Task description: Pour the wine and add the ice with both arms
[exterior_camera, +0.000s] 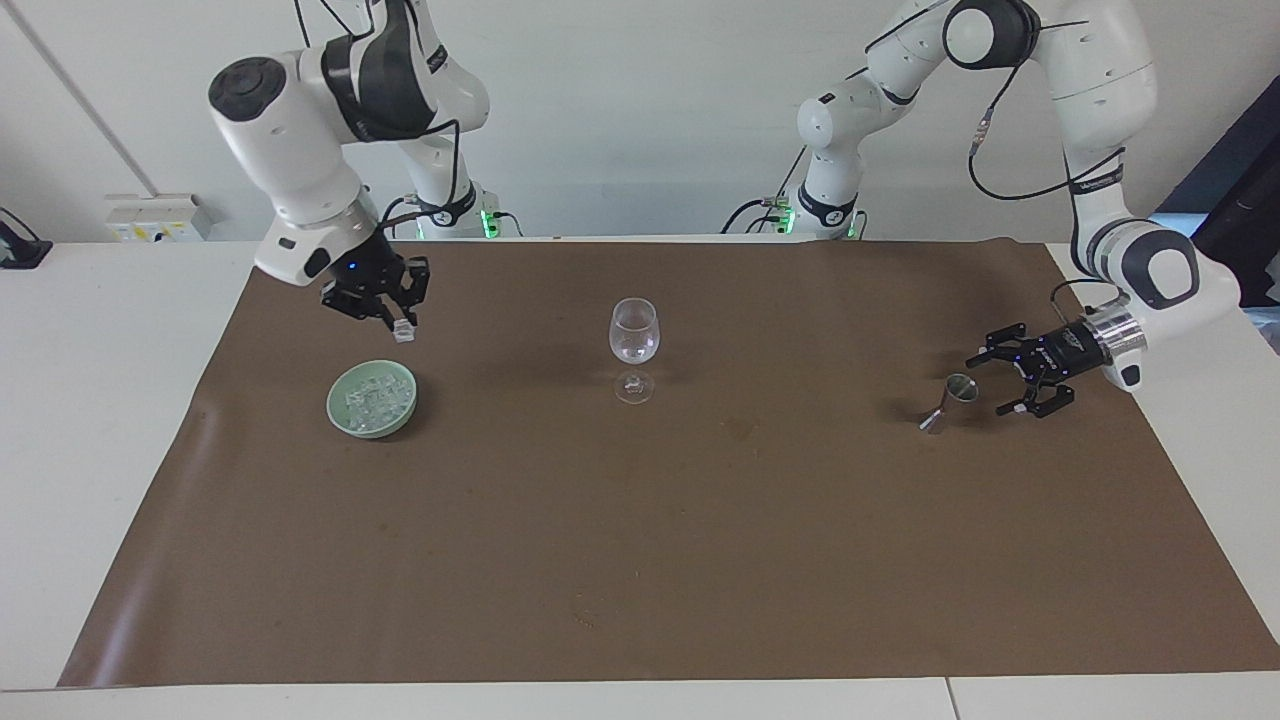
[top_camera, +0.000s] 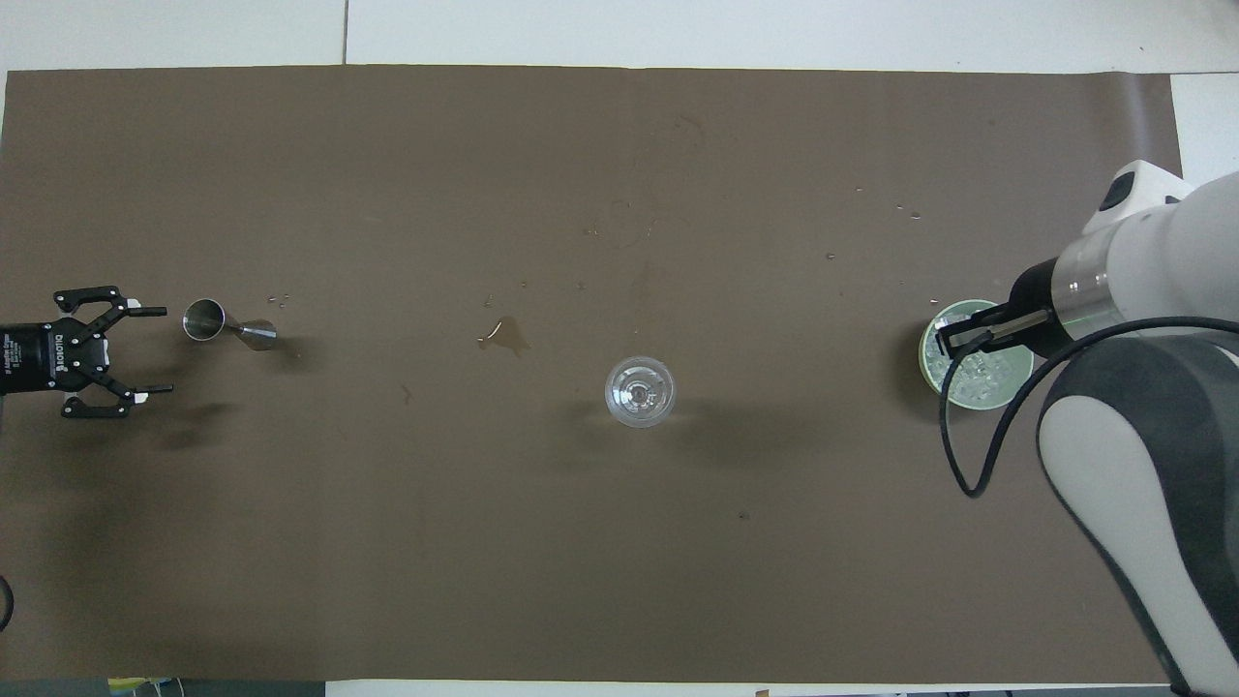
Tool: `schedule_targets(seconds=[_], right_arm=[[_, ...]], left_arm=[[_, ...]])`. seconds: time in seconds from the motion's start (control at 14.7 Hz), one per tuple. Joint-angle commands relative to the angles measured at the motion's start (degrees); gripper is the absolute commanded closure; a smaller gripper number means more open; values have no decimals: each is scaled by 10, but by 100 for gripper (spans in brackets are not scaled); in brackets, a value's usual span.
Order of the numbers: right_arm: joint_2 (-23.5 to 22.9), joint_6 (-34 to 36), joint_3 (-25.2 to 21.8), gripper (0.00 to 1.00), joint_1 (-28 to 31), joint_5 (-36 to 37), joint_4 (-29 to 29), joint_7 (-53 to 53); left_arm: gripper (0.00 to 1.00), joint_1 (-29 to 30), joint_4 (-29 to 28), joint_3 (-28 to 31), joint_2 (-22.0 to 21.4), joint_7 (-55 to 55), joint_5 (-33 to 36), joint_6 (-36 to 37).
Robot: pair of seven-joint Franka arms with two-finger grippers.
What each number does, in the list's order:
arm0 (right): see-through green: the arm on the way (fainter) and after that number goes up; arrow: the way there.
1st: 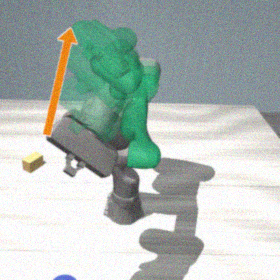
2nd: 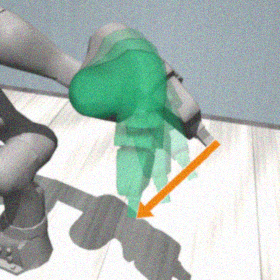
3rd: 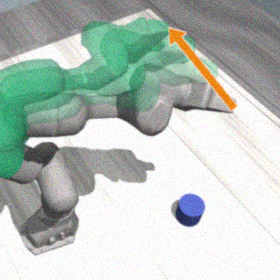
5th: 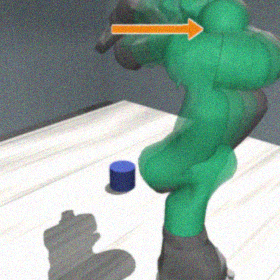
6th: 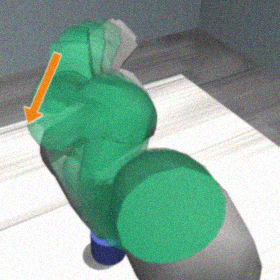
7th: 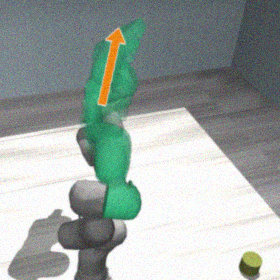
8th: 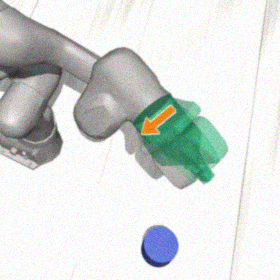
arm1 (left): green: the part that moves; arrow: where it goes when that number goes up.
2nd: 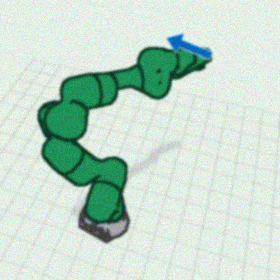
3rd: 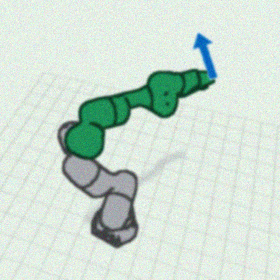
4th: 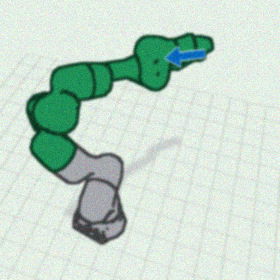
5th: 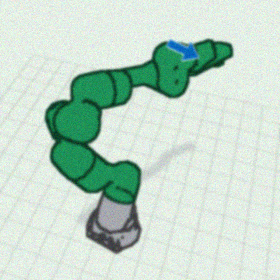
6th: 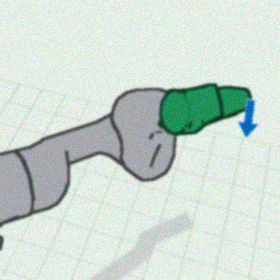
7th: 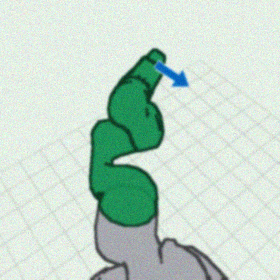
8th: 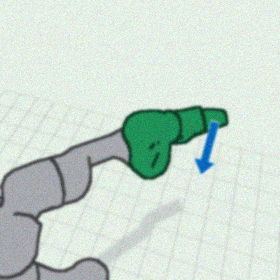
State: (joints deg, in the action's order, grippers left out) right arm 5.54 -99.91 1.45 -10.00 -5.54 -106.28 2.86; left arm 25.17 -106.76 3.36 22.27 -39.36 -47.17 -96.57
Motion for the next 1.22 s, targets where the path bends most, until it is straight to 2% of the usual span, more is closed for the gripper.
schedule_targets(seconds=[0.0,0.27,0.54,0.68,0.82,0.95,1.16], right_arm=[[-14,31,2,82,-74,-6,48,-109],[-11,5,5,82,-164,-9,43,-234],[-14,-61,6,82,-216,-10,9,-303],[-35,-109,6,82,-223,-29,5,-323],[-60,-155,6,82,-227,-31,6,-333],[-67,-157,6,82,-241,-31,5,-345],[-68,-160,6,82,-237,-30,-4,-343]], left_arm=[[0,-10,70,-5,-5,-5,78,10],[0,-80,138,-9,-62,9,238,16],[0,-153,168,-9,-112,75,300,57],[0,-189,165,-9,-139,83,334,68],[0,-196,162,-9,-157,122,337,74],[0,-202,156,-9,-179,185,352,74],[0,-256,124,-10,-209,280,427,65]])
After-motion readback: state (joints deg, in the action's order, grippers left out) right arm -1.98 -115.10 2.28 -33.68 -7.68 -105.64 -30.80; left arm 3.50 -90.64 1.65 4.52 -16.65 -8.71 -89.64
